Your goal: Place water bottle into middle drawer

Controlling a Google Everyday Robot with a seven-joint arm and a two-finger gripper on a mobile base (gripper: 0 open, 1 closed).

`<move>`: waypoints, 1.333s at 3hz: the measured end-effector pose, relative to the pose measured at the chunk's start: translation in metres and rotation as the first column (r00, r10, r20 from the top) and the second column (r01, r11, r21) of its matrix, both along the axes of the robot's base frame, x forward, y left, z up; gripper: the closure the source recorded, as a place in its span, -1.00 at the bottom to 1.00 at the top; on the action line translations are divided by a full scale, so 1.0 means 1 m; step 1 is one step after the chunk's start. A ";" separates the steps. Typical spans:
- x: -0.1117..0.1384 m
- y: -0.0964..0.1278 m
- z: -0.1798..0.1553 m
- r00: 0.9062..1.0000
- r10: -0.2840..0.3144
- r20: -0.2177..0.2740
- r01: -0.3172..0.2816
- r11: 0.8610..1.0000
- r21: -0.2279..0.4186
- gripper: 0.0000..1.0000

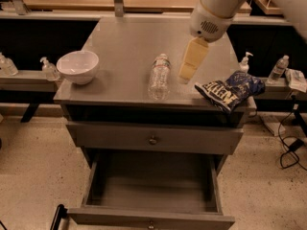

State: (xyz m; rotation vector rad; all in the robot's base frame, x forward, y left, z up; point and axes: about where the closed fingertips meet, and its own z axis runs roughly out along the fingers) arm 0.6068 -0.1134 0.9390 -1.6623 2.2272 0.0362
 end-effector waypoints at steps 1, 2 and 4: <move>0.059 0.034 -0.031 0.979 -0.178 -0.095 0.169 0.981 -0.092 -1.00; 0.097 0.047 -0.049 0.917 -0.385 -0.103 0.361 0.913 -0.192 -1.00; 0.120 0.081 -0.059 0.683 -0.718 -0.137 0.699 0.696 -0.163 -1.00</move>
Offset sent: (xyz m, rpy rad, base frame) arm 0.1004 0.0576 -0.0571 -0.2862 0.3505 -0.9246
